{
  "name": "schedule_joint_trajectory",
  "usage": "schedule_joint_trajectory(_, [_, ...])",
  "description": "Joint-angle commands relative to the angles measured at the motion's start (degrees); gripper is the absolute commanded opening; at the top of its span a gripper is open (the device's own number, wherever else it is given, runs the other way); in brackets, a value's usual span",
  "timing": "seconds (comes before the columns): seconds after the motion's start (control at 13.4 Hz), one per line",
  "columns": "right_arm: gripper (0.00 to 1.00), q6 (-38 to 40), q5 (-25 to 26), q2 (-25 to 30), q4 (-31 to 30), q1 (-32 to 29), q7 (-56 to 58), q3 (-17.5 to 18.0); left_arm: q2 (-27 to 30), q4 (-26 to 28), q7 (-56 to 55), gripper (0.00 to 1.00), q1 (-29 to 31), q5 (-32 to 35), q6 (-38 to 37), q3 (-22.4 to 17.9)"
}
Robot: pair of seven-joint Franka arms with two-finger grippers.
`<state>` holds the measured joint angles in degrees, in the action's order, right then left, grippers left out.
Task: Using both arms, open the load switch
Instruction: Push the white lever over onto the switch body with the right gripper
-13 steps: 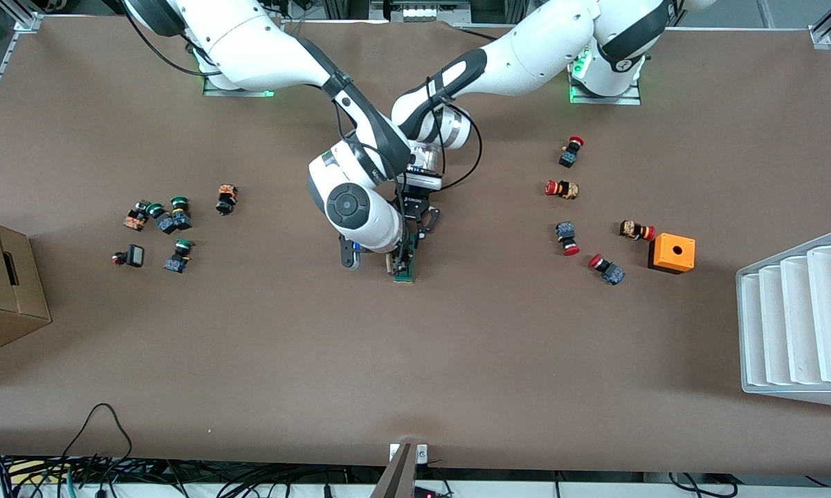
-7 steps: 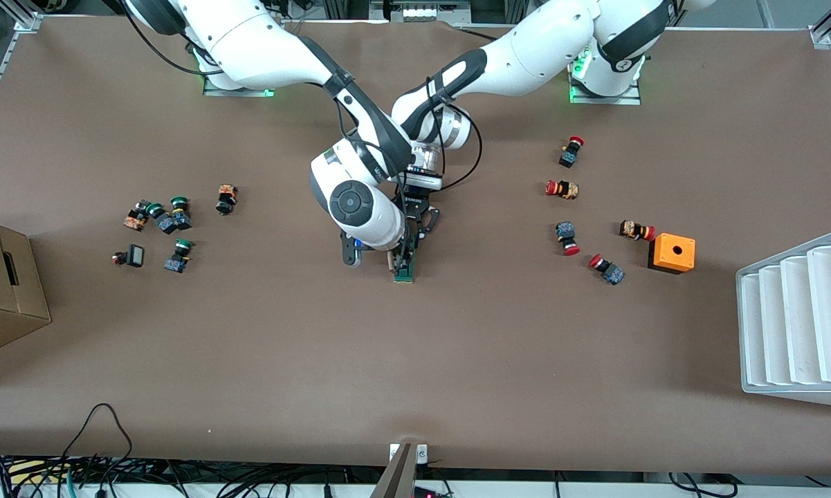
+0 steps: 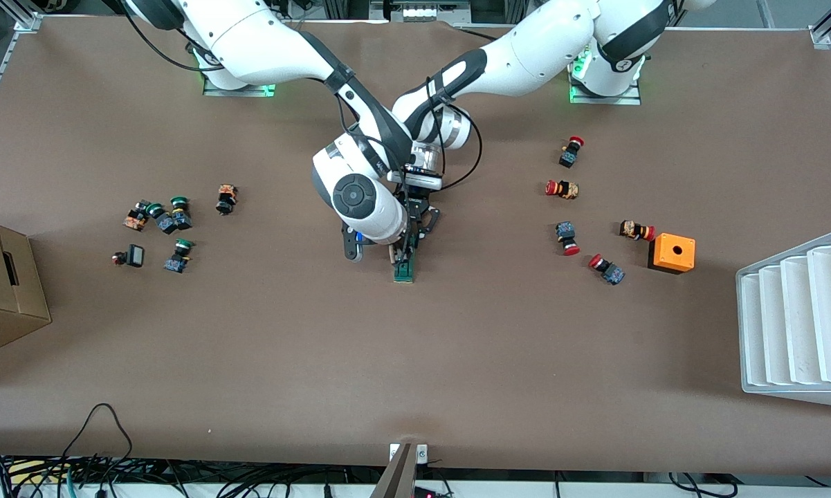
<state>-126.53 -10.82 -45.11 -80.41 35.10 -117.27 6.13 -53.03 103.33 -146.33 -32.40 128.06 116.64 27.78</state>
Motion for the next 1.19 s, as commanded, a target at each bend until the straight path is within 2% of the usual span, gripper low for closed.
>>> schedule_joint_trajectory(0.0, [0.21,-1.4,1.8,2.2,-4.0,0.0,-1.6,0.6,-2.6,-3.6,-0.8,0.44,-0.1,2.7,1.0,-0.4])
schedule_joint_trajectory(1.12, [0.21,-3.8,2.3,1.8,-5.5,0.6,-1.6,0.6,-2.7,-3.7,-1.3,0.44,-0.1,2.7,1.0,-0.4])
